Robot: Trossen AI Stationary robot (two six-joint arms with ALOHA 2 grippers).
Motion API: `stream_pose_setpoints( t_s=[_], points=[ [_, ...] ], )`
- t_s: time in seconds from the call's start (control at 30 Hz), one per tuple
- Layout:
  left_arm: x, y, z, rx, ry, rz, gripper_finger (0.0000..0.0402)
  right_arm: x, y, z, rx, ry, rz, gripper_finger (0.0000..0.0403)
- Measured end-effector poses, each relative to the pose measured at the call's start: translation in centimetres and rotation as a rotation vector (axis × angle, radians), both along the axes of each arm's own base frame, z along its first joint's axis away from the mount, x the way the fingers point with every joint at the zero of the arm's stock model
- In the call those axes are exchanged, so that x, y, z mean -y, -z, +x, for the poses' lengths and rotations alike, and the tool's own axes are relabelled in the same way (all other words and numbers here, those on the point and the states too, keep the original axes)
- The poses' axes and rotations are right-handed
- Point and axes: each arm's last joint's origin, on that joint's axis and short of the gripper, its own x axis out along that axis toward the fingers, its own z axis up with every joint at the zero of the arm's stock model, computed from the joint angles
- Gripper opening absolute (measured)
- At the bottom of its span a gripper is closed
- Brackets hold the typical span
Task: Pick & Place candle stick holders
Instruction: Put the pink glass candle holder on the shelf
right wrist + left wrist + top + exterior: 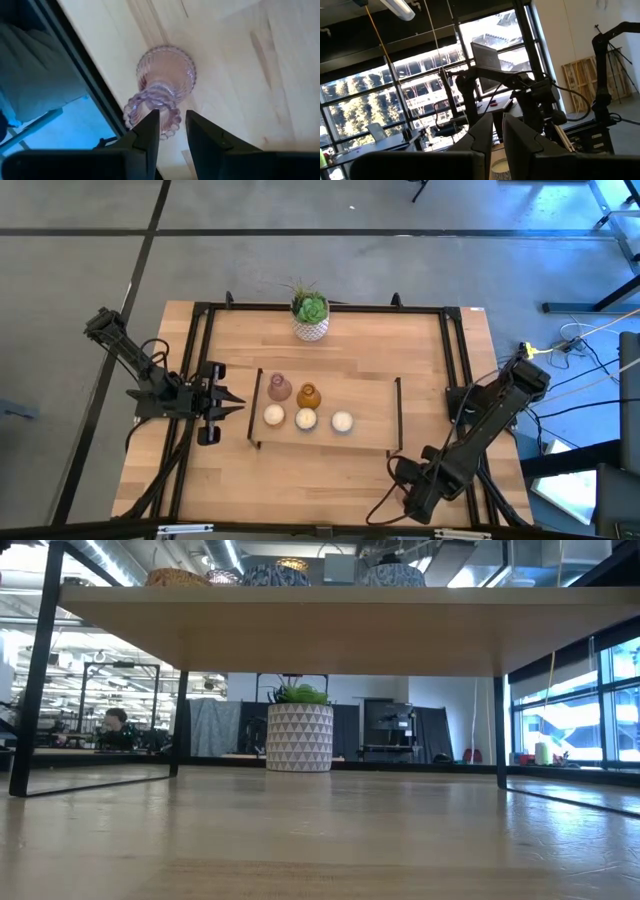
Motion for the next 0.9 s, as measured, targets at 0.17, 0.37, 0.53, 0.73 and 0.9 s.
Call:
stream_pose_setpoints(
  t_s=[0.17, 0.37, 0.53, 0.73, 0.9],
  points=[
    [0.0, 0.0, 0.0, 0.0, 0.0, 0.0, 0.0036, 0.06, -0.09, -0.06, -0.008, 0.0, 0.0, 0.0097],
    [0.0, 0.01, 0.0, -0.001, 0.0, 0.001, 0.0036, 0.05, -0.1, -0.07, -0.009, 0.01, 0.001, 0.0097],
    [0.0, 0.01, 0.01, -0.001, 0.0, 0.001, 0.0036, 0.07, -0.09, -0.04, -0.001, 0.011, -0.005, 0.0097],
    [0.0, 0.02, 0.01, -0.001, 0.0, 0.002, 0.0036, 0.08, -0.08, -0.02, 0.01, 0.013, -0.014, 0.0097],
    [0.0, 0.01, 0.01, -0.001, 0.0, 0.001, 0.0036, -0.15, 0.51, 0.15, 0.006, 0.012, -0.028, 0.0097]
  ],
)
